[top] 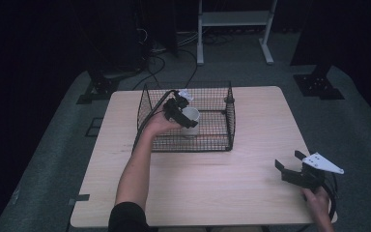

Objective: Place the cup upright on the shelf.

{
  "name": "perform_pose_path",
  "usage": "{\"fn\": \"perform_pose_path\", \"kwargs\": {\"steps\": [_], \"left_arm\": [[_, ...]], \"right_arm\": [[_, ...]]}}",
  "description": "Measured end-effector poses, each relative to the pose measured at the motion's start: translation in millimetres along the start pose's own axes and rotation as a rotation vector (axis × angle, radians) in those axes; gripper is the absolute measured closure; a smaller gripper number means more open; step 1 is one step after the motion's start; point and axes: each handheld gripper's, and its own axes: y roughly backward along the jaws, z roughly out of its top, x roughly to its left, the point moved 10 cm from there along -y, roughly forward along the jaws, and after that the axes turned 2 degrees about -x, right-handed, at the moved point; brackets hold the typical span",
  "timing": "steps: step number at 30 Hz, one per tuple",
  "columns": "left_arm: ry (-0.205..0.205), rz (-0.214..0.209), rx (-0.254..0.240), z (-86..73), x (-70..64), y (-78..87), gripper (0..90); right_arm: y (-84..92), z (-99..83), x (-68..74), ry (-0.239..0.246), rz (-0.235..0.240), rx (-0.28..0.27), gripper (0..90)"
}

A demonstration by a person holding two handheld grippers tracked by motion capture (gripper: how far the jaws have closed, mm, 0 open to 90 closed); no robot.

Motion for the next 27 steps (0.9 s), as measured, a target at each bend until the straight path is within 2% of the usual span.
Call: {"fn": "perform_pose_path", "kwargs": {"steps": [5, 11, 20, 23, 27], "left_arm": [[-0.002, 0.021, -0.028, 2.3, 0.7, 12.4, 6.8], [0.000, 0.033, -0.071, 6.2, -4.7, 26.1, 5.2], [0.002, 0.054, -0.102, -0.7, -9.2, 45.0, 5.2], [0.001, 0.062, -0.126, 0.5, -12.6, 51.8, 5.2], [0.012, 0.053, -0.140, -0.2, -16.8, 59.5, 5.1]], "right_arm": [[-0.1, 0.0, 0.0, 0.001, 0.000, 0.000, 13.1], [0.0, 0.0, 0.1, 0.002, -0.001, 0.001, 13.0], [-0.2, 0.0, -0.4, -0.001, 0.000, 0.000, 13.1], [-0.4, -0.1, -0.5, -0.002, -0.001, 0.002, 13.0], [-0.4, -0.1, -0.6, -0.002, -0.001, 0.002, 13.0]]}}
